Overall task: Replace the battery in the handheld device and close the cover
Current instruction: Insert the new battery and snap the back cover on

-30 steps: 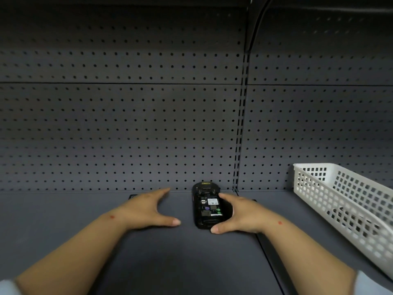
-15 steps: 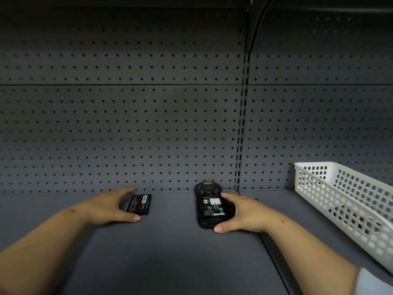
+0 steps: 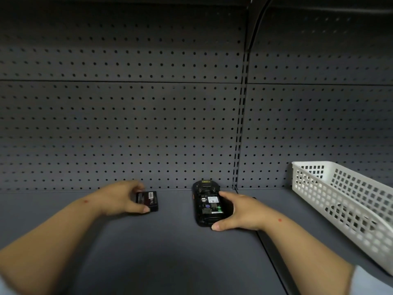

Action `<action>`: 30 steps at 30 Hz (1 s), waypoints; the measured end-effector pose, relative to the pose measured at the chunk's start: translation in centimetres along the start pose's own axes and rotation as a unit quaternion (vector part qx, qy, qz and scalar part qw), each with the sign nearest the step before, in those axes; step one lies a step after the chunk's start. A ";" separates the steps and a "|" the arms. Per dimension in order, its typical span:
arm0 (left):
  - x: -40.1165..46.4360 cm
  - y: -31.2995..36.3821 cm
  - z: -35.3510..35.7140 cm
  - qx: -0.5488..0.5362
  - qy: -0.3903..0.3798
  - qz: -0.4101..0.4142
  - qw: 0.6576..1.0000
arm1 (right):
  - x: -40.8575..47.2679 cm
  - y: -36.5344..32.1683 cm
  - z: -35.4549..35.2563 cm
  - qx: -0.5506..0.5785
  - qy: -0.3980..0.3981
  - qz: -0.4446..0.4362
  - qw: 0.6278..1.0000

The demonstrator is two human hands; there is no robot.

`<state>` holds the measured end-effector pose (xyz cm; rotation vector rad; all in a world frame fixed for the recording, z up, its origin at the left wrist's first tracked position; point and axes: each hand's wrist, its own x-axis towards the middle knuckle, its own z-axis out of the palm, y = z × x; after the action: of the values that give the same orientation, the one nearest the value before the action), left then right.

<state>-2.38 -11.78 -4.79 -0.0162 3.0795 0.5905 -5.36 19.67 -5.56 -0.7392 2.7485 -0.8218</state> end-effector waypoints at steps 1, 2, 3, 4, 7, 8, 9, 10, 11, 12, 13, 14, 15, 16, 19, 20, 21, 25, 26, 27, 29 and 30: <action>0.2 1.0 0.1 -0.002 0.003 0.011 1.000 | 0.1 0.1 0.0 -0.004 0.001 0.000 1.000; 0.3 2.2 0.4 -0.008 0.004 0.024 1.000 | 0.2 0.2 0.1 -0.007 0.000 0.000 1.000; 0.5 3.6 0.6 -0.015 0.001 0.037 0.999 | 0.3 0.3 0.1 -0.010 0.000 0.001 1.000; 0.6 5.0 0.8 -0.022 -0.001 0.051 0.998 | 0.3 0.4 0.2 -0.015 -0.001 0.002 1.000; 1.1 8.7 1.9 -0.035 -0.005 0.081 0.996 | 0.4 0.6 0.3 -0.028 0.013 -0.013 0.999; 1.2 9.8 2.2 -0.039 -0.007 0.087 0.995 | 0.4 0.6 0.1 -0.029 0.023 -0.026 0.999; 1.3 10.6 2.6 -0.044 -0.009 0.092 0.995 | 0.5 0.6 0.0 -0.025 0.035 -0.038 0.998; 1.4 11.4 2.9 -0.047 -0.013 0.096 0.994 | 0.5 0.6 -0.1 -0.009 0.044 -0.049 0.998; 1.5 11.9 3.1 -0.049 -0.016 0.096 0.994 | 0.5 0.7 -0.2 0.021 0.048 -0.058 0.997; 1.5 12.3 3.3 -0.051 -0.017 0.096 0.994 | 0.5 0.7 -0.2 0.057 0.048 -0.066 0.995; 1.6 12.6 3.5 -0.052 -0.018 0.094 0.994 | 0.4 0.8 -0.2 0.086 0.047 -0.075 0.992; 1.6 12.8 3.6 -0.054 -0.018 0.094 0.994 | 0.4 0.8 -0.2 0.101 0.046 -0.080 0.991; 1.6 12.9 3.7 -0.057 -0.017 0.094 0.994 | 0.3 0.8 -0.3 0.109 0.043 -0.080 0.990; 1.6 13.0 3.8 -0.060 -0.017 0.095 0.994 | 0.3 0.9 -0.3 0.113 0.042 -0.079 0.990; 1.8 12.8 4.2 -0.063 -0.020 0.098 0.993 | 0.4 1.1 -0.5 0.086 0.054 -0.077 0.992; 1.9 12.6 4.3 -0.066 -0.023 0.099 0.993 | 0.5 1.1 -0.5 0.079 0.060 -0.079 0.992; 2.0 12.4 4.5 -0.072 -0.028 0.099 0.992 | 0.5 1.1 -0.5 0.077 0.067 -0.079 0.992; 2.1 11.6 4.7 -0.108 -0.043 0.109 0.987 | 0.6 1.1 -0.1 0.081 0.095 -0.079 0.989; 2.0 11.4 4.7 -0.119 -0.048 0.110 0.986 | 0.6 1.0 -0.1 0.081 0.100 -0.080 0.988; 1.9 11.2 4.7 -0.132 -0.052 0.110 0.984 | 0.5 1.0 0.0 0.081 0.104 -0.082 0.988; 1.8 10.6 4.9 -0.177 -0.054 0.108 0.977 | 0.6 1.0 0.2 0.081 0.115 -0.081 0.987; 1.7 10.3 5.1 -0.205 -0.054 0.109 0.971 | 0.6 0.9 0.4 0.082 0.120 -0.081 0.986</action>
<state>-4.16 -0.37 -5.73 0.3432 2.8145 1.1841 -6.13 19.89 -6.39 -0.8904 2.8055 -1.2303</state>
